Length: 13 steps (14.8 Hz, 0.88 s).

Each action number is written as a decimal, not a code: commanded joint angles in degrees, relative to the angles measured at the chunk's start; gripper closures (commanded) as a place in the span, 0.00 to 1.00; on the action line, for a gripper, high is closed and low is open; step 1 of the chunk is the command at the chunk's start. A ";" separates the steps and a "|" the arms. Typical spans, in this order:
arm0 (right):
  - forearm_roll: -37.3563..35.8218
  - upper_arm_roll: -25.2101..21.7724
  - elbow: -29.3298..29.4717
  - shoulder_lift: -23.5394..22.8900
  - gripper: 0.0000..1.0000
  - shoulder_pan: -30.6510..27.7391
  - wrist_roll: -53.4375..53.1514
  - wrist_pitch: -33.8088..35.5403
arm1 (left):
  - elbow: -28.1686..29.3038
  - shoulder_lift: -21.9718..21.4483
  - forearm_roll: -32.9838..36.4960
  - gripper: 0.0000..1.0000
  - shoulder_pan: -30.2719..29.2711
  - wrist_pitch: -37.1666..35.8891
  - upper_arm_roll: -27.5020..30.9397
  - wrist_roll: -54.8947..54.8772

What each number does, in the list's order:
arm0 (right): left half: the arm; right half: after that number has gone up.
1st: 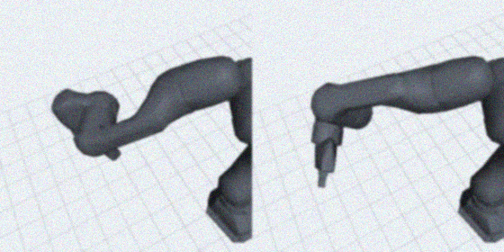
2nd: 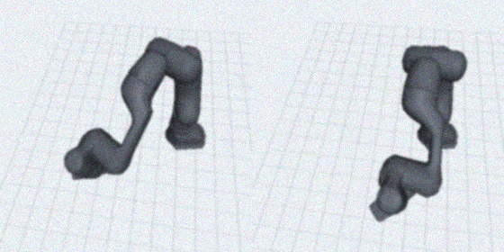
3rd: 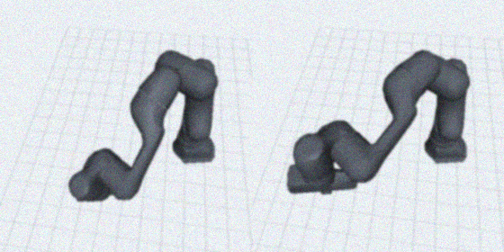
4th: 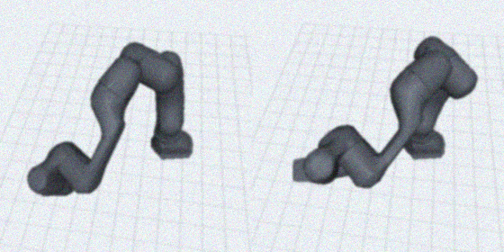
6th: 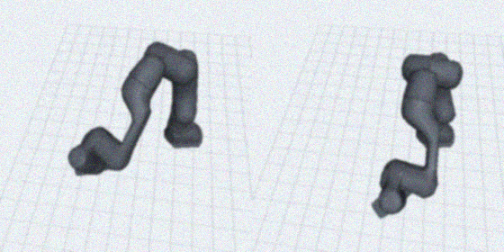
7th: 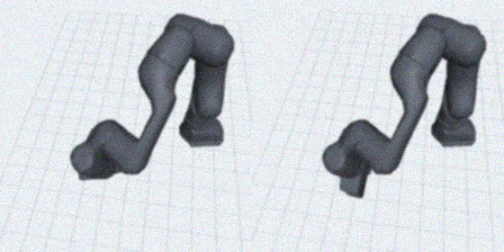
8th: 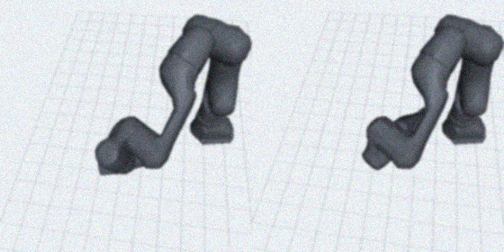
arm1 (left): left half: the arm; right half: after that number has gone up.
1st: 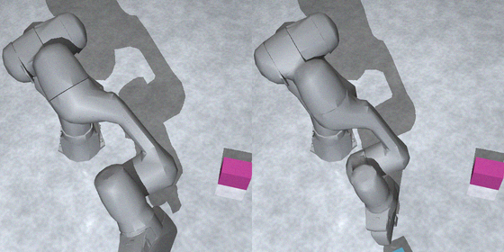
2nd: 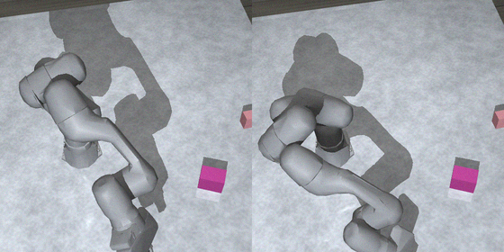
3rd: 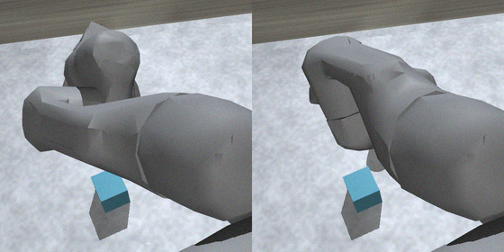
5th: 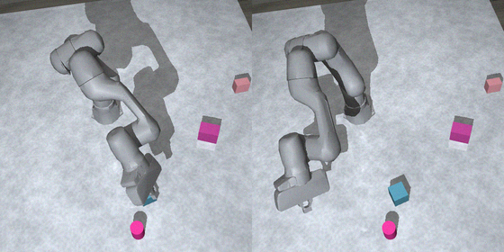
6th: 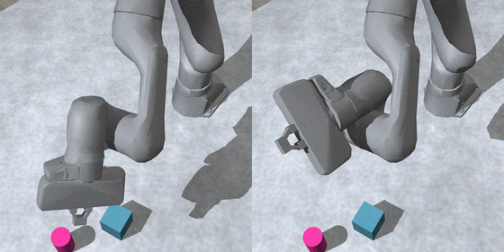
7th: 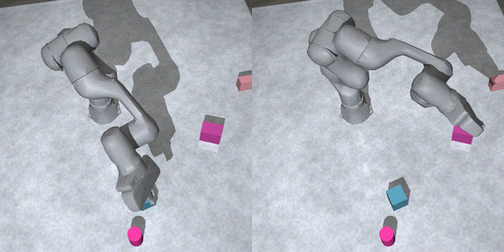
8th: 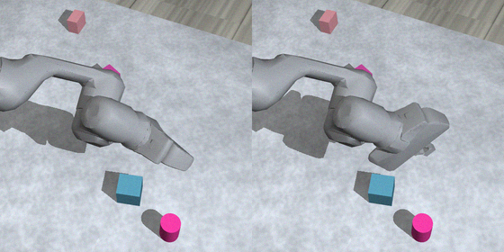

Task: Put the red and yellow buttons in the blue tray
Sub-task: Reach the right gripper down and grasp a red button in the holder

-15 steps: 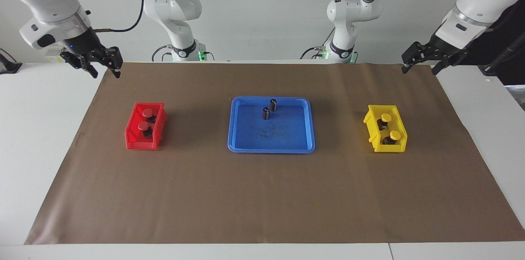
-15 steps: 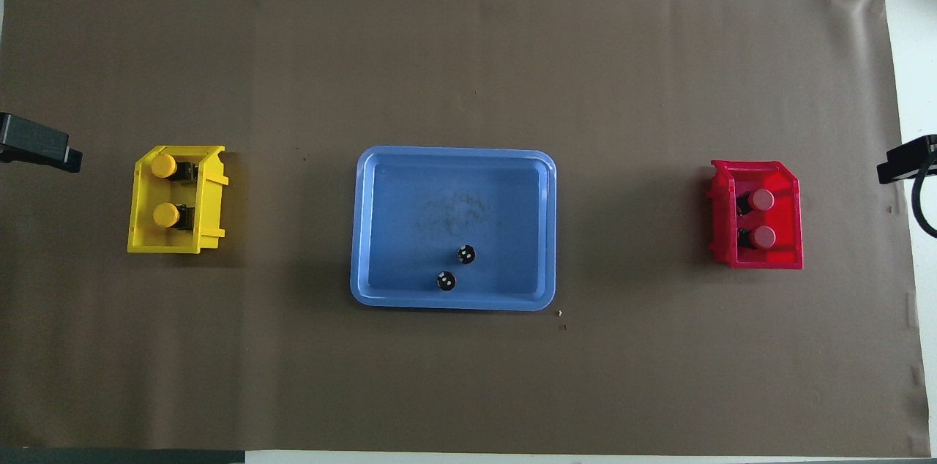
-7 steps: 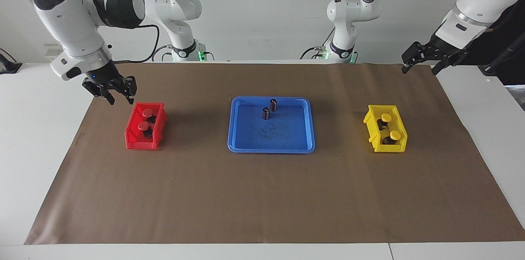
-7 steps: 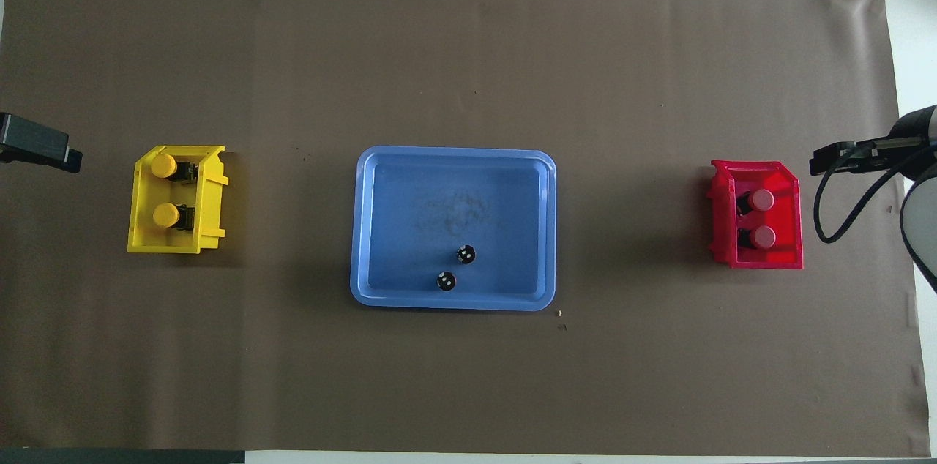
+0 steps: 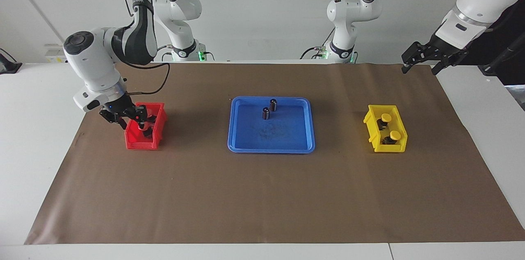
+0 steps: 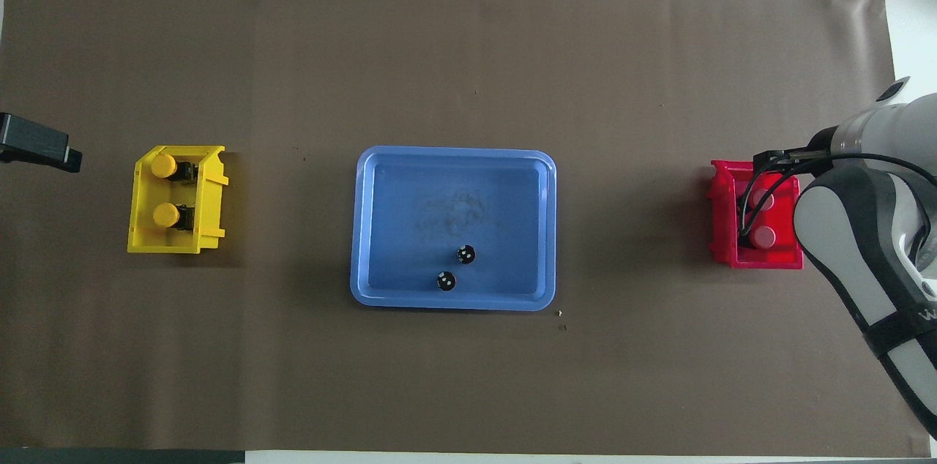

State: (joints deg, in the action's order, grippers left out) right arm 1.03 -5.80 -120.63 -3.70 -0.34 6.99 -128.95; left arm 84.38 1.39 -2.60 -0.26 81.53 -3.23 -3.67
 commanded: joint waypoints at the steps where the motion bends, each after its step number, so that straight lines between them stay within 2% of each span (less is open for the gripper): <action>1: 0.99 0.26 -2.67 1.32 0.40 -0.54 1.10 -1.74 | 2.19 -1.83 -0.39 0.00 -0.36 0.74 -0.02 -0.37; 7: 0.99 0.26 -7.86 2.38 0.41 -0.72 2.32 -6.23 | 2.19 -1.83 -0.39 0.00 -0.36 0.74 -0.02 -0.37; 13: 0.99 0.26 -9.44 2.47 0.41 -1.33 4.26 -7.02 | 2.28 -1.83 -0.39 0.00 -0.36 0.74 -0.02 -0.37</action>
State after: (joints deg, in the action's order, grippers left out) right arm 1.05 -5.90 -127.46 -2.85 -0.70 9.11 -134.17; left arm 84.40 1.39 -2.60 -0.26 81.53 -3.23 -3.67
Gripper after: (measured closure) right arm 0.410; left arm 0.000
